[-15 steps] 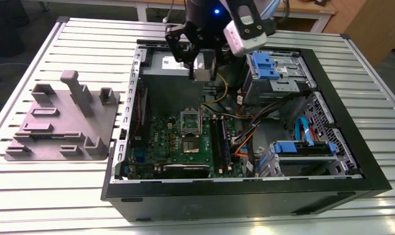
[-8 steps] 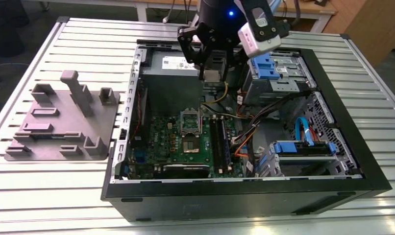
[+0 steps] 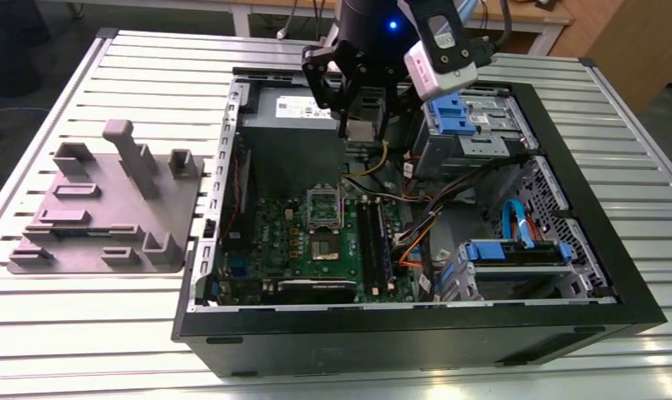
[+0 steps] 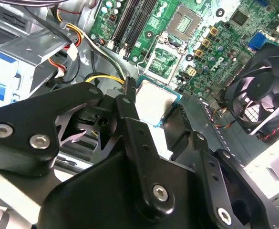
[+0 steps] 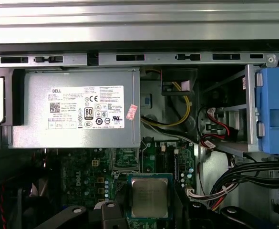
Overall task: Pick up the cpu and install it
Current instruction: 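Place the cpu into insertion slot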
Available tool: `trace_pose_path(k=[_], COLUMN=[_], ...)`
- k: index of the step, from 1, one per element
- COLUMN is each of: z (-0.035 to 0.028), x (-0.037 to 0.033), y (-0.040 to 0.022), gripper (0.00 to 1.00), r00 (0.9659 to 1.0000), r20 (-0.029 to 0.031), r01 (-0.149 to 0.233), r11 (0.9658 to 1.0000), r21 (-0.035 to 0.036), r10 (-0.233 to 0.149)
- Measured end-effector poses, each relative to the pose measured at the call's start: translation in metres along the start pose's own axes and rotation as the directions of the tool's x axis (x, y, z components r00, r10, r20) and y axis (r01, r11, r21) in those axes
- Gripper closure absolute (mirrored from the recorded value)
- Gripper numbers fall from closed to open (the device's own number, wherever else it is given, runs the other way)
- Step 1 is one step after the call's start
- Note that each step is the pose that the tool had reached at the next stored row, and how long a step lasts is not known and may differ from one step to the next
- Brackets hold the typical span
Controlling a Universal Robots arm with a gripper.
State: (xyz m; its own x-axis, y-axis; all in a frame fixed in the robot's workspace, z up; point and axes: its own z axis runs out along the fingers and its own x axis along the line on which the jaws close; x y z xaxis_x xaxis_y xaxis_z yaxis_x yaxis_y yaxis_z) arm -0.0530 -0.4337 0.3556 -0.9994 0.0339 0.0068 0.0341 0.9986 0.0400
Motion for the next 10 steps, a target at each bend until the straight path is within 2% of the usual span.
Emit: trace_pose_path(k=[10], z=[0.0024], x=[-0.0001], y=[-0.0023], gripper=[0.53], r00=[1.0], r20=[0.0001], r01=[0.0], r11=[1.0], r21=[-0.0001], r10=[0.0])
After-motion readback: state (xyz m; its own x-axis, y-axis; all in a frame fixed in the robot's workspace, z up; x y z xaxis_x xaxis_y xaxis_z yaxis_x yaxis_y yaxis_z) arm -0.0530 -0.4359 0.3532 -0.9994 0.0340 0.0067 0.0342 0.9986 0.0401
